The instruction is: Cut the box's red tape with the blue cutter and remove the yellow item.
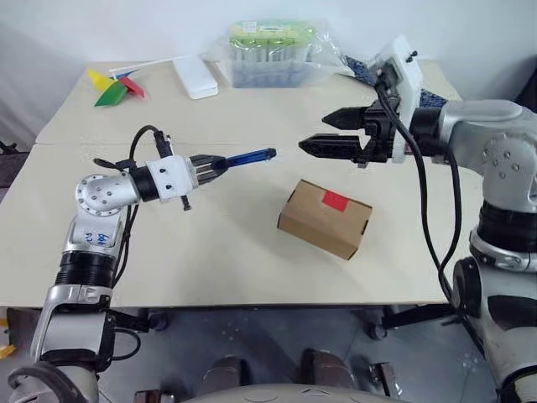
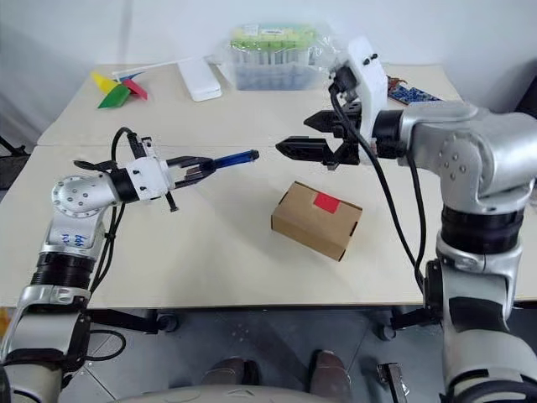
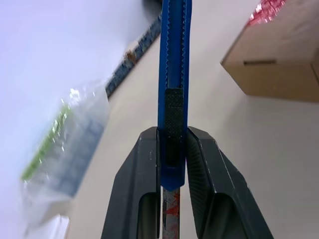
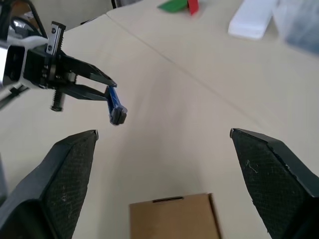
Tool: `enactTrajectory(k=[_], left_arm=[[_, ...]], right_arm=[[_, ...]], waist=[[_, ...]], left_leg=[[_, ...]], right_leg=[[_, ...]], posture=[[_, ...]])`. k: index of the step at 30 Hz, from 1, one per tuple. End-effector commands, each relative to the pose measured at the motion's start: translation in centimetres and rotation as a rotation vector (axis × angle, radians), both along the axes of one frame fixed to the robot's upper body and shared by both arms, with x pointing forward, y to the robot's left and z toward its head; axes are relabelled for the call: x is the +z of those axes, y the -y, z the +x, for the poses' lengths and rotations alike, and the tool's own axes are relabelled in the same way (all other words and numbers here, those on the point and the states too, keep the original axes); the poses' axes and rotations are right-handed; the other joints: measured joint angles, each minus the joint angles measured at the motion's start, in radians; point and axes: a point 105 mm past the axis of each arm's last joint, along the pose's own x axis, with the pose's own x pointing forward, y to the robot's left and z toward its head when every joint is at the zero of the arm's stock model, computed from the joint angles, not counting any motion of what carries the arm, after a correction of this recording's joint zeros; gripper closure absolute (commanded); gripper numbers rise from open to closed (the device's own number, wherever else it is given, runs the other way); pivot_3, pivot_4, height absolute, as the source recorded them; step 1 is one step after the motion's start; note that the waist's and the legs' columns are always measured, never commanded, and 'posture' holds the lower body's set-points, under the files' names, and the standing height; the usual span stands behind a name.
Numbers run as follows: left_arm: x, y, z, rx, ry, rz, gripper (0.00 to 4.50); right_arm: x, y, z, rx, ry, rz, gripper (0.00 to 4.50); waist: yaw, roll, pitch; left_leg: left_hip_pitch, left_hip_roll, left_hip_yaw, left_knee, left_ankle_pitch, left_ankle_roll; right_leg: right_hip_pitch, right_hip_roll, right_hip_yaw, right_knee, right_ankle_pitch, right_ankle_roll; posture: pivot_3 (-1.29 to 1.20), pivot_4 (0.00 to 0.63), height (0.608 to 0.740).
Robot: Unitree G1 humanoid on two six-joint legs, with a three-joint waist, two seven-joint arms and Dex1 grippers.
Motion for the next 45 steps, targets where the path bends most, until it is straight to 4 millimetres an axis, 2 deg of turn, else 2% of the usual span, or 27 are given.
enactTrajectory(k=[1, 6, 13, 17, 21, 29, 30, 34, 45], left_arm=[[1.4, 0.6, 0.2, -0.009, 0.093, -0.017, 4.07], [1.8, 2.0, 0.4, -0.048, 0.117, -0.052, 4.07], [1.6, 2.5, 0.1, -0.070, 0.123, -0.055, 4.07], [1.7, 2.6, -0.1, -0.075, 0.129, -0.054, 4.07], [1.7, 2.5, -0.3, -0.076, 0.131, -0.055, 4.07], [1.4, 2.5, -0.5, -0.076, 0.114, -0.066, 4.07], [1.4, 2.5, -0.5, -0.074, 0.107, -0.069, 4.07], [1.1, 2.2, 0.2, -0.029, 0.045, -0.087, 4.07], [1.4, 2.0, 0.6, -0.012, 0.047, -0.093, 4.07]], right_arm=[[0.8, -0.7, -0.2, 0.028, -0.047, 0.021, 0.06], [0.6, -2.7, 0.2, 0.094, -0.122, 0.063, 0.06], [0.7, -4.6, 0.6, 0.143, -0.146, 0.084, 0.06], [0.5, -5.0, 0.7, 0.155, -0.154, 0.080, 0.06], [0.4, -5.1, 0.7, 0.162, -0.157, 0.075, 1.31], [0.9, -4.7, 1.0, 0.148, -0.132, 0.080, 4.18], [1.0, -4.6, 1.0, 0.148, -0.129, 0.077, 4.40], [1.2, -4.6, 0.7, 0.155, -0.123, 0.075, 4.37], [0.4, -4.3, 0.1, 0.152, -0.105, 0.057, 4.37]], waist=[[-0.002, 0.000, 0.000], [-0.011, 0.000, 0.000], [-0.015, 0.000, 0.000], [-0.014, 0.000, 0.000], [-0.015, 0.000, 0.000], [-0.014, 0.000, 0.000], [-0.014, 0.000, 0.000], [-0.015, 0.000, 0.000], [-0.014, 0.000, 0.000]], left_leg=[[-0.001, 0.000, 0.000, 0.000, 0.000, 0.000], [-0.001, 0.000, 0.000, 0.000, 0.000, 0.000], [-0.001, 0.000, 0.000, 0.000, 0.000, 0.000], [-0.001, 0.000, 0.000, 0.000, 0.000, 0.000], [-0.001, 0.000, -0.001, 0.000, 0.000, 0.000], [-0.001, 0.000, -0.001, 0.000, 0.000, 0.000], [-0.001, 0.000, -0.001, 0.000, 0.000, 0.000], [-0.001, 0.000, -0.001, 0.000, 0.000, 0.000], [-0.001, 0.000, -0.001, 0.000, 0.000, 0.000]], right_leg=[[0.000, 0.000, 0.000, -0.001, 0.000, 0.000], [0.000, 0.000, -0.001, -0.001, 0.000, 0.000], [0.000, 0.000, -0.001, -0.001, 0.000, 0.000], [0.000, 0.000, -0.001, -0.001, 0.000, 0.000], [0.000, 0.000, -0.001, -0.001, 0.000, 0.000], [0.000, 0.000, -0.001, -0.001, 0.000, 0.000], [0.000, 0.000, -0.002, -0.001, 0.000, 0.000], [0.000, 0.000, -0.001, -0.001, 0.000, 0.000], [0.000, 0.000, -0.002, -0.001, 0.000, 0.000]], posture=[[0.00, 0.150, 0.740], [0.00, 0.150, 0.740], [0.00, 0.150, 0.740], [0.00, 0.150, 0.740], [0.00, 0.150, 0.740], [0.00, 0.150, 0.740], [0.00, 0.150, 0.740], [0.00, 0.150, 0.740], [0.00, 0.150, 0.740]])
